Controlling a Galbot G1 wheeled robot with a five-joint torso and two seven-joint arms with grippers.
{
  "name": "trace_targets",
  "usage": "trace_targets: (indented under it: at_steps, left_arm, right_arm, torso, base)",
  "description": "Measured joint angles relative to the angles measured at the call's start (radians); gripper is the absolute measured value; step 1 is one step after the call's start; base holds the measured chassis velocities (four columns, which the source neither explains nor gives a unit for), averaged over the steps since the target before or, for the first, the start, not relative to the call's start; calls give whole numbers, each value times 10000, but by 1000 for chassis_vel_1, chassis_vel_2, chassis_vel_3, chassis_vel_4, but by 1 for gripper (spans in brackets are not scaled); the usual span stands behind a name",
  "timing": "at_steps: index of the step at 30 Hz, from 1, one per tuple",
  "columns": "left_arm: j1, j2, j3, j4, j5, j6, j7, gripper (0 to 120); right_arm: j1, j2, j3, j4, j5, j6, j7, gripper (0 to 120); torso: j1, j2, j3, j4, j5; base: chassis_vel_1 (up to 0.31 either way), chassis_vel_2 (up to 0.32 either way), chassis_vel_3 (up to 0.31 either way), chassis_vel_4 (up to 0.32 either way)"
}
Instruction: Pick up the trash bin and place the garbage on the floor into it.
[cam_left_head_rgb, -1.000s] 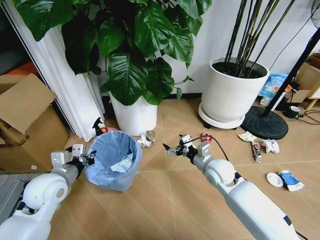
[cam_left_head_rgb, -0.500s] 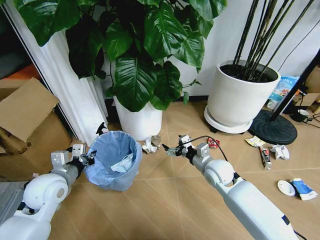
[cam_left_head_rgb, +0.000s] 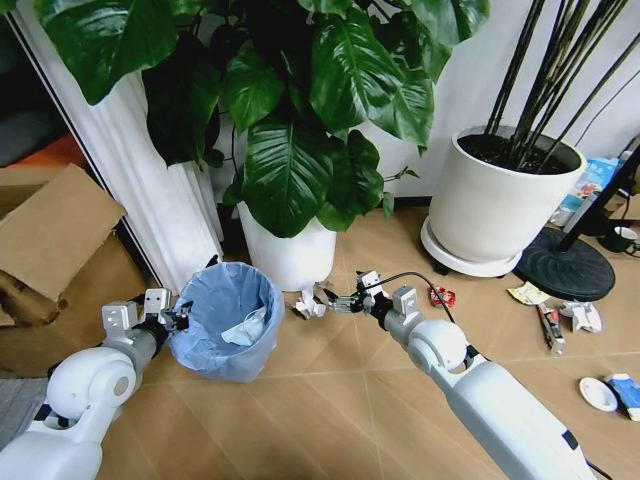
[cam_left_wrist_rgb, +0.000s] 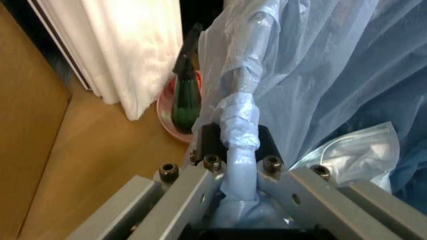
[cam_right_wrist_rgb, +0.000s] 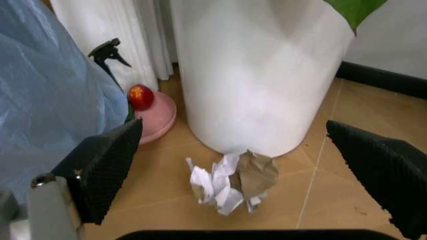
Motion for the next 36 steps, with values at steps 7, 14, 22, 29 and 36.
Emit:
trace_targets:
  at_steps: [7, 14, 22, 29, 36]
  left_arm:
    - [-24, -9, 25, 18, 6, 0, 6, 0]
    - [-7, -3, 23, 10, 7, 0, 8, 0]
    - [33, 32, 30, -93, 2, 1, 8, 0]
    - [145, 81, 37, -297, -35, 5, -55, 0]
    - [266, 191, -39, -564, -177, 14, -212, 0]
  right_arm:
    - [-82, -49, 68, 33, 0, 11, -5, 100]
    - [-405, -145, 111, -69, 42, -59, -2, 100]
    - [-92, 31, -280, -1945, 109, 107, -233, 100]
    - [968, 869, -1139, -3896, 275, 544, -727, 100]
    - [2236, 2152, -1705, -6276, 93, 879, -1012, 100]
  torso:
    - [0, 0, 0, 2, 3]
    - [0, -1, 1, 4, 1]
    - [0, 0, -1, -2, 2]
    - [0, 0, 0, 0, 2]
    - [0, -1, 0, 6, 4]
  base:
    - [-34, 162, 49, -145]
    - [-17, 120, 28, -113]
    - [1, 14, 3, -4]
    - [0, 0, 0, 0]
    - [0, 0, 0, 0]
